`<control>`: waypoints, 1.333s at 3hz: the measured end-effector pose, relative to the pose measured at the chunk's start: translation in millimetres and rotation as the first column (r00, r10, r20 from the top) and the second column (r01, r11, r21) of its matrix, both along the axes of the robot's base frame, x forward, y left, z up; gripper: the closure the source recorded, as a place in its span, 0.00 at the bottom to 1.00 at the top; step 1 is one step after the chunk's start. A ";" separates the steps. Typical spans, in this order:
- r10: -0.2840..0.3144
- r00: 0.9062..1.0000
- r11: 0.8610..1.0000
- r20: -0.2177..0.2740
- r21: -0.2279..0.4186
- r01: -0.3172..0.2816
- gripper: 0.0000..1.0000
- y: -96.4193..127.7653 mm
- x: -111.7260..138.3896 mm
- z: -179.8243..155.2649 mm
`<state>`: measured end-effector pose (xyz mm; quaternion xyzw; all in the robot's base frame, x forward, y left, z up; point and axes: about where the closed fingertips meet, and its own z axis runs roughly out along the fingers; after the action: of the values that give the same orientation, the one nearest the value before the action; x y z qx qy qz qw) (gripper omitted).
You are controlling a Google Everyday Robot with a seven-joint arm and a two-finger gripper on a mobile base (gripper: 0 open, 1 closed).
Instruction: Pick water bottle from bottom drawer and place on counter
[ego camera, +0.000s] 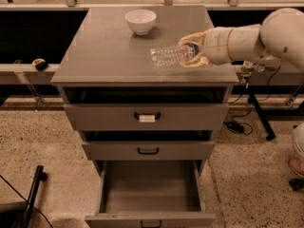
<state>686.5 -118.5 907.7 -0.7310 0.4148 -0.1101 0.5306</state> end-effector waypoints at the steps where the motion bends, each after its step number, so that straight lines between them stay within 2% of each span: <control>1: -0.124 0.988 0.992 -0.089 -0.014 0.123 1.00 3.6 63.1 -13.1; 2: -0.093 0.975 0.994 -0.202 0.044 0.104 1.00 19.8 79.5 -43.8; 3: -0.089 0.973 0.994 -0.211 0.049 0.101 0.81 20.9 80.7 -47.0; 4: -0.089 0.973 0.994 -0.211 0.049 0.101 0.58 20.9 80.7 -47.0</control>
Offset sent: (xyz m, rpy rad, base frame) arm 0.0966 0.0382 -0.0756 0.1410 0.3383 -0.0651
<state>767.2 -97.6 860.8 -0.7018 0.5056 -0.0457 0.4997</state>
